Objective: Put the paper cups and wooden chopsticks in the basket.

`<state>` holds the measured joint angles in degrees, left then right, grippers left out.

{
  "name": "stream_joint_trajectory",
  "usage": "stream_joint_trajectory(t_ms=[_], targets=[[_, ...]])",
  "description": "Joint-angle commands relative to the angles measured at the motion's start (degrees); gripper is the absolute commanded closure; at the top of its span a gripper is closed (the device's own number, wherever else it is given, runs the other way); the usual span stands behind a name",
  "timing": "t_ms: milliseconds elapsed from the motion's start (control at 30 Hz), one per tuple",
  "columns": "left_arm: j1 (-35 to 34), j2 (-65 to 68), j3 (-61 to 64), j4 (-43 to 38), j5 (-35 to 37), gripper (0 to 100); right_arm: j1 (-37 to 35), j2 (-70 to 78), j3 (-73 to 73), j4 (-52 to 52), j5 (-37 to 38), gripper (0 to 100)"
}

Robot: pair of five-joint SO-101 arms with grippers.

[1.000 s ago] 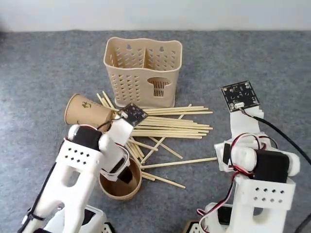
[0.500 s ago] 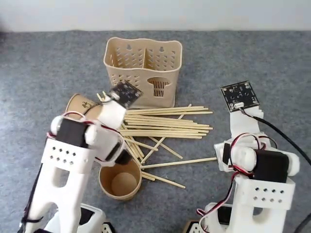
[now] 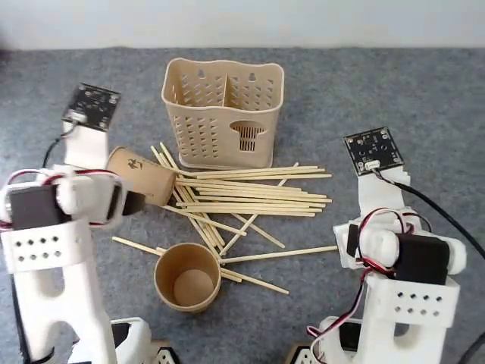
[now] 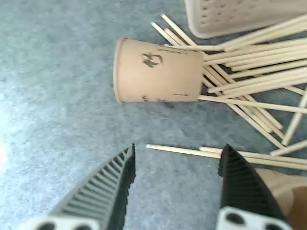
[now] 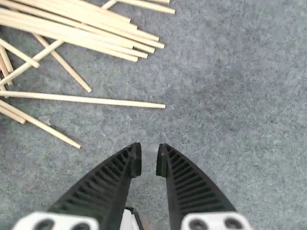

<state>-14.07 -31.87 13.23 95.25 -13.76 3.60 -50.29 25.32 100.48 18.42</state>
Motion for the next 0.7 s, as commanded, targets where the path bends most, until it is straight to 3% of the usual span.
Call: stream_joint_trajectory(t_ms=[0,167,433,667], targets=[[-2.9,4.9,-2.3,-4.7,-1.2,73,0.2,-0.9,1.7,0.0,0.5,92.7],[-5.3,20.6,-5.7,-10.0,-1.2,73,0.2,-0.9,5.9,-3.1,0.5,92.8],[-8.8,42.8,-24.8,-10.2,-3.6,73,0.2,-0.9,6.2,-4.2,0.2,92.8],[-6.1,58.0,-39.5,-2.2,-8.0,73,0.2,-0.9,6.3,-4.3,0.2,92.9]])
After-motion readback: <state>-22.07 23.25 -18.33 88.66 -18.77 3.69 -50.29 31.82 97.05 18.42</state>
